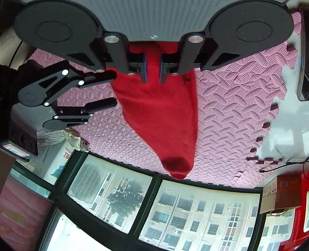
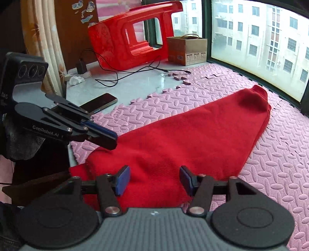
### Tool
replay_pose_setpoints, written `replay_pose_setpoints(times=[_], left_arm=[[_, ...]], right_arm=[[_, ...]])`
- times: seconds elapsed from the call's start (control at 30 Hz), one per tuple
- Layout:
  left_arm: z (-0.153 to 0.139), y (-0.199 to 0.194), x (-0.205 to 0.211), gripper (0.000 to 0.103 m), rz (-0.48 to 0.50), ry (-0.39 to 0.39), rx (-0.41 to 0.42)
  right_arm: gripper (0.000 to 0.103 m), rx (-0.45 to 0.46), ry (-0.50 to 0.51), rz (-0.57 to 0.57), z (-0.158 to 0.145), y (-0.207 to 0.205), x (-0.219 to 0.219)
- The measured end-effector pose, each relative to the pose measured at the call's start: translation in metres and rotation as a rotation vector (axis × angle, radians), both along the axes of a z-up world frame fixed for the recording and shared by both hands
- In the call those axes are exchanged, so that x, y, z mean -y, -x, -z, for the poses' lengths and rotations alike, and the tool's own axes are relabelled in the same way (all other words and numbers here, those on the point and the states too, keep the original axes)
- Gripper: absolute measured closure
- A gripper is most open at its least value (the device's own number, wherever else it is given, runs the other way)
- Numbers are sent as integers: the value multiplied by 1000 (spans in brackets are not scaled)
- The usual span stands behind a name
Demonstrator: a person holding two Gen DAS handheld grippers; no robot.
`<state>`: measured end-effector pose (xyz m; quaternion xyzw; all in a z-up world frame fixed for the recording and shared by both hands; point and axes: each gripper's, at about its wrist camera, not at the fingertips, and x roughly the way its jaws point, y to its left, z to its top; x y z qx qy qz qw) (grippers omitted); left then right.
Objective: Fold clothes
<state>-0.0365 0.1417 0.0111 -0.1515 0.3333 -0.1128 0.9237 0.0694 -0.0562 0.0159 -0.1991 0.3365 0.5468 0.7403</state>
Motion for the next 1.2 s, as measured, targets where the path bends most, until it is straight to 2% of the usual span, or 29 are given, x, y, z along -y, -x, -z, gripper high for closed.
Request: replay_pose_setpoints(times=[0.07, 0.17, 0.27, 0.4, 0.57, 0.73, 0.97, 1.07, 1.2], left_arm=[[0, 4, 10, 89, 26, 12, 4], [15, 1, 20, 89, 22, -33, -38], [26, 0, 11, 88, -8, 5, -62], [23, 3, 7, 88, -17, 2, -58], [26, 2, 8, 88, -25, 10, -66], [28, 3, 6, 88, -28, 23, -72], [15, 1, 5, 88, -26, 44, -72], [9, -3, 10, 88, -17, 48, -66], [9, -10, 11, 88, -21, 48, -78]], right_arm=[[42, 15, 4, -8, 5, 10, -2], [42, 21, 19, 3, 22, 18, -7], [42, -3, 4, 29, 27, 17, -5], [42, 13, -21, 37, 13, 13, 2], [42, 34, -51, 123, 7, -15, 2], [42, -34, -27, 252, 36, -54, 2], [42, -42, -63, 249, 30, -56, 12], [42, -64, -37, 248, 35, -64, 9], [42, -94, -54, 253, 28, -81, 11]])
